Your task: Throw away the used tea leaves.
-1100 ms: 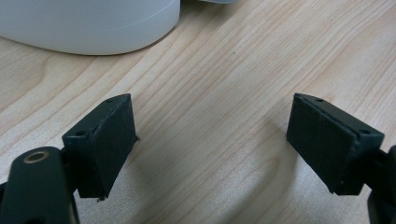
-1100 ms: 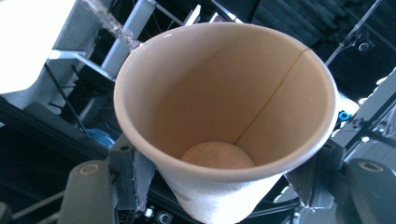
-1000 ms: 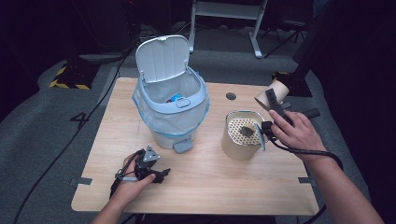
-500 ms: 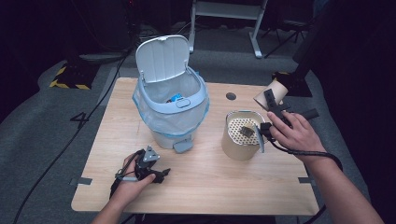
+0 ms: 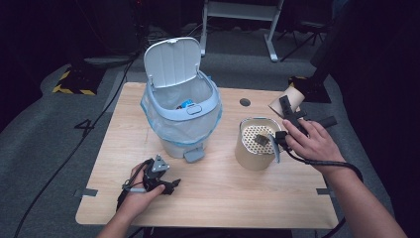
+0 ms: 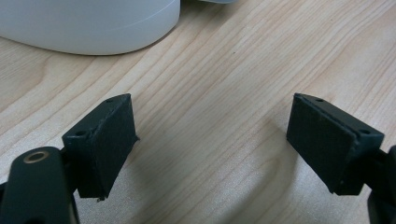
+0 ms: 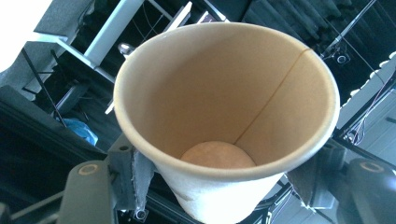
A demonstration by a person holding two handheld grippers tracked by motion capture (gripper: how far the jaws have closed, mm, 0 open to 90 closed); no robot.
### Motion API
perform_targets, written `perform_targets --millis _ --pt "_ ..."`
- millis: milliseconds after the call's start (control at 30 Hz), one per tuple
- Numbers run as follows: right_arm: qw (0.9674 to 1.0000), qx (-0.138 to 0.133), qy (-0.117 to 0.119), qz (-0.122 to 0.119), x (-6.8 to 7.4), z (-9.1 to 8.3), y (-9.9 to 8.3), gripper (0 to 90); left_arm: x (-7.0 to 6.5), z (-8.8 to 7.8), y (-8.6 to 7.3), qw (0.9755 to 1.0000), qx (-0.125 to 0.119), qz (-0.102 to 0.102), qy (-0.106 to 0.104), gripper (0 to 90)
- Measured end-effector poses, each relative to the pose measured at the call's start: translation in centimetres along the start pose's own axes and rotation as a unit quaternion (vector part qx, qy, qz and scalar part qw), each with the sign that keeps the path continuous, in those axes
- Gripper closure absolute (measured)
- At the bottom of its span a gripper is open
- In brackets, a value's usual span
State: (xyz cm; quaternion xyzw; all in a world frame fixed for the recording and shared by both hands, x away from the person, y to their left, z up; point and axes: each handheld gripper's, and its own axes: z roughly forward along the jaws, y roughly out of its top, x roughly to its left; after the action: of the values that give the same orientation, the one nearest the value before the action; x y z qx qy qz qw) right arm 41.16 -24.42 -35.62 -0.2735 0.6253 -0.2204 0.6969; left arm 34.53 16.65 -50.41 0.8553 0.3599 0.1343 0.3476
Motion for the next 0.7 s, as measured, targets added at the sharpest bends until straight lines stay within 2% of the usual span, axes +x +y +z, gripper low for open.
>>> perform_targets --millis 100,133,167,200,267,400,433,467,500,533,567,600,633,667,700 --pt "1.0 0.004 -0.002 0.003 -0.1 0.0 0.0 32.5 0.0 0.0 0.0 1.0 0.0 0.0 0.0 16.0" --pt "0.9998 -0.005 0.001 -0.019 0.1 0.0 0.6 32.5 0.0 0.0 0.0 1.0 0.0 0.0 0.0 16.0" --pt "0.9998 -0.005 0.001 -0.019 0.1 0.0 0.6 32.5 0.0 0.0 0.0 1.0 0.0 0.0 0.0 16.0" --pt "0.9992 -0.02 -0.001 -0.035 0.2 -0.1 1.1 32.5 0.0 0.0 0.0 1.0 0.0 0.0 0.0 16.0" --pt "0.9999 -0.003 -0.007 -0.01 -0.1 -0.1 0.9 32.5 0.0 0.0 0.0 1.0 0.0 0.0 0.0 16.0" --pt "0.9994 -0.014 -0.001 -0.031 0.0 0.0 1.5 32.5 0.0 0.0 0.0 1.0 0.0 0.0 0.001 16.0" --pt "0.9997 -0.015 -0.004 -0.018 -0.3 -0.1 1.5 32.3 0.0 0.0 0.0 1.0 0.0 0.0 0.0 16.0" --pt "0.9997 -0.015 -0.004 -0.018 -0.3 -0.1 1.5 32.3 0.0 0.0 0.0 1.0 0.0 0.0 0.0 16.0" --pt "0.9999 -0.015 -0.003 -0.005 -0.5 -0.1 1.4 32.2 0.0 0.0 0.0 1.0 0.0 0.0 0.0 16.0" --pt "0.9994 -0.022 0.008 0.023 -0.8 0.0 1.3 32.0 0.0 0.0 0.0 1.0 0.0 0.0 0.0 16.0" --pt "0.9994 -0.022 0.008 0.023 -0.8 0.0 1.3 32.0 0.0 0.0 0.0 1.0 0.0 0.0 0.0 16.0" --pt "0.994 -0.041 0.038 0.093 -1.0 0.2 0.9 31.8 0.0 0.0 0.0 1.0 0.0 0.0 0.0 16.0" --pt "0.9897 -0.046 0.05 0.126 -1.1 0.2 0.6 31.8 0.0 0.0 0.0 1.0 0.0 0.0 0.0 16.0" --pt "0.9897 -0.046 0.05 0.126 -1.1 0.2 0.6 31.8 0.0 0.0 0.0 1.0 0.0 0.0 0.0 16.0" --pt "0.9832 -0.049 0.063 0.164 -1.1 0.3 0.2 31.6 0.0 0.0 0.0 1.0 0.0 0.0 0.0 16.0"
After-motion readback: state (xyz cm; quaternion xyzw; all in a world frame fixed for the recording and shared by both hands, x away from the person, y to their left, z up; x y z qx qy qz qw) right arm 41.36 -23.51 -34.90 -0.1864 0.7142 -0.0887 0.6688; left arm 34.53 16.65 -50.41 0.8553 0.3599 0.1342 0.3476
